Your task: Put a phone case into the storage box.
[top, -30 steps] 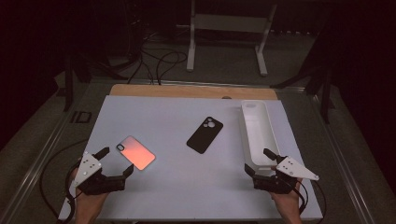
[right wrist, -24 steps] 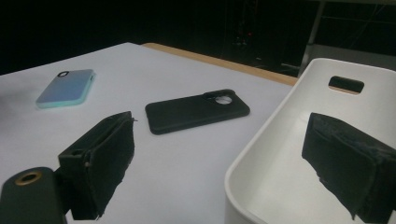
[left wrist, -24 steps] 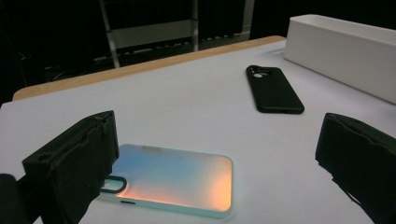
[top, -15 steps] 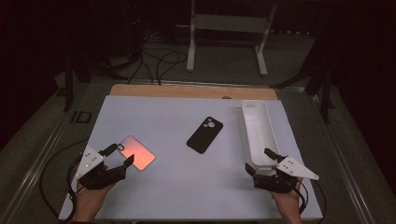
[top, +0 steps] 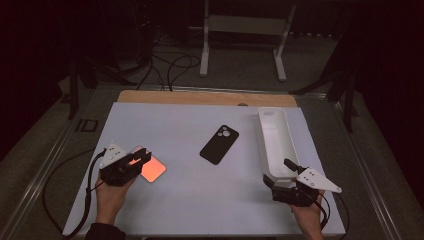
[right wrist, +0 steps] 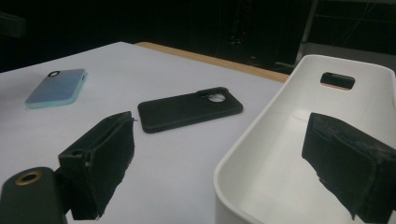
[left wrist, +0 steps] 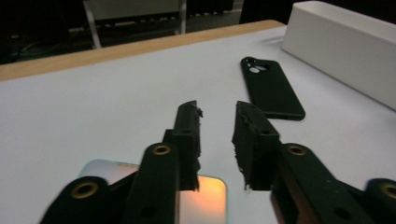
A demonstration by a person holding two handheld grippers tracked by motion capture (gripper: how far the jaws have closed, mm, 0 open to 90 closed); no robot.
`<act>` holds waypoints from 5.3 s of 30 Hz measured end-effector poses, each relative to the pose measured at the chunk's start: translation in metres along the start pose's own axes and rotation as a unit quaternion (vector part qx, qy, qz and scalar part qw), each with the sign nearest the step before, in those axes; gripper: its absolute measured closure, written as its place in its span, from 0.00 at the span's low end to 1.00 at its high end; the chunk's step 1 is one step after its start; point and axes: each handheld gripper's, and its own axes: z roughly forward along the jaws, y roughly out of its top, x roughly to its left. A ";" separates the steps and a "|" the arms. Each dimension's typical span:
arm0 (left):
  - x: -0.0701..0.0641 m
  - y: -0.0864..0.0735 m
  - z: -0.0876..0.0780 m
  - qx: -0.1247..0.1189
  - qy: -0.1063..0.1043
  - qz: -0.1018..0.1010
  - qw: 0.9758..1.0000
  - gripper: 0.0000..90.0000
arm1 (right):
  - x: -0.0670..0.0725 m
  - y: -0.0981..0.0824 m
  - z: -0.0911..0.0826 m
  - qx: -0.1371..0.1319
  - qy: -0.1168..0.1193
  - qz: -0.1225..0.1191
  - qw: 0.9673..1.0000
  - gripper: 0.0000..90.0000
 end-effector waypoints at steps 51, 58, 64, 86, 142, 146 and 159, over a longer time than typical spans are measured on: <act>-0.017 -0.033 0.101 0.156 0.003 -0.001 0.988 1.00 | -0.002 -0.002 0.002 0.004 -0.003 -0.001 1.000 0.10; -0.021 -0.036 0.092 0.164 0.007 -0.004 0.986 1.00 | -0.002 -0.002 0.001 0.003 -0.003 -0.002 1.000 0.10; -0.024 -0.042 0.076 0.171 0.013 -0.002 0.985 1.00 | -0.003 -0.002 0.001 0.003 -0.005 -0.001 1.000 0.10; 0.025 -0.074 -0.008 0.166 0.125 -0.067 0.976 0.97 | -0.004 0.003 0.005 0.001 -0.003 -0.010 1.000 0.10; 0.022 -0.043 -0.089 -0.020 0.136 -0.031 0.990 0.00 | -0.006 -0.003 -0.001 -0.011 -0.009 -0.012 1.000 0.10; 0.026 -0.040 -0.084 0.002 0.147 -0.039 0.988 0.00 | -0.006 -0.002 -0.001 -0.011 -0.011 -0.010 1.000 0.10; 0.041 -0.044 -0.063 0.070 0.165 -0.044 0.983 0.00 | -0.009 -0.001 -0.003 -0.016 -0.016 -0.008 1.000 0.10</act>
